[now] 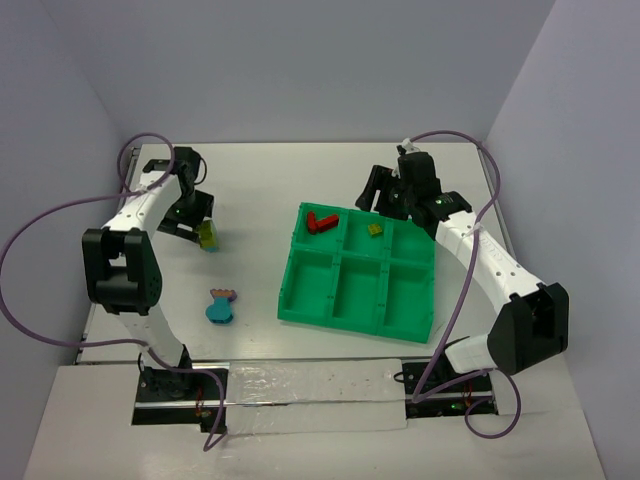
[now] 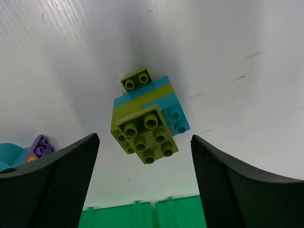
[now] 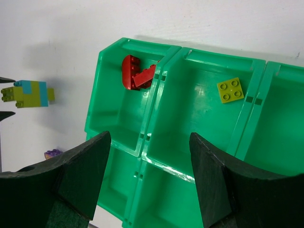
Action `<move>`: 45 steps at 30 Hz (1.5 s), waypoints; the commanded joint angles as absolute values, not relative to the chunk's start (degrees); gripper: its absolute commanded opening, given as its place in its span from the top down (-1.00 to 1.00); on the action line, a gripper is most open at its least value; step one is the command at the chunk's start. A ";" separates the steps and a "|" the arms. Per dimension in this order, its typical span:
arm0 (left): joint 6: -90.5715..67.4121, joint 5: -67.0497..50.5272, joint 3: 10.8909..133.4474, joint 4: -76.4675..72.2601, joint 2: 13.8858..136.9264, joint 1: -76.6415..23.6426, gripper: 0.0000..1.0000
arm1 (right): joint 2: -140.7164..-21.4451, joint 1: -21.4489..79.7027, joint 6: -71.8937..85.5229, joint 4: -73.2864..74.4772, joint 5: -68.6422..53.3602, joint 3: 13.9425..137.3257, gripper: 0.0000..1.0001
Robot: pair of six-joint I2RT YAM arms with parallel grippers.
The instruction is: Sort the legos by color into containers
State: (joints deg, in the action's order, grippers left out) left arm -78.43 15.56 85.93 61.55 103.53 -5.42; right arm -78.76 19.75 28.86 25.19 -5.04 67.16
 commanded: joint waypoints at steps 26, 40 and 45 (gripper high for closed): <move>-75.87 18.98 90.59 63.13 103.21 -4.75 -0.53 | -78.91 20.30 28.06 25.03 -6.86 68.64 -0.49; -75.17 19.22 90.35 61.84 104.77 -4.66 -0.37 | -79.01 20.30 28.04 25.10 -6.47 68.38 -0.49; -74.75 18.99 90.44 61.70 105.49 -4.57 -0.33 | -78.95 20.30 27.95 25.05 -6.33 68.47 -0.49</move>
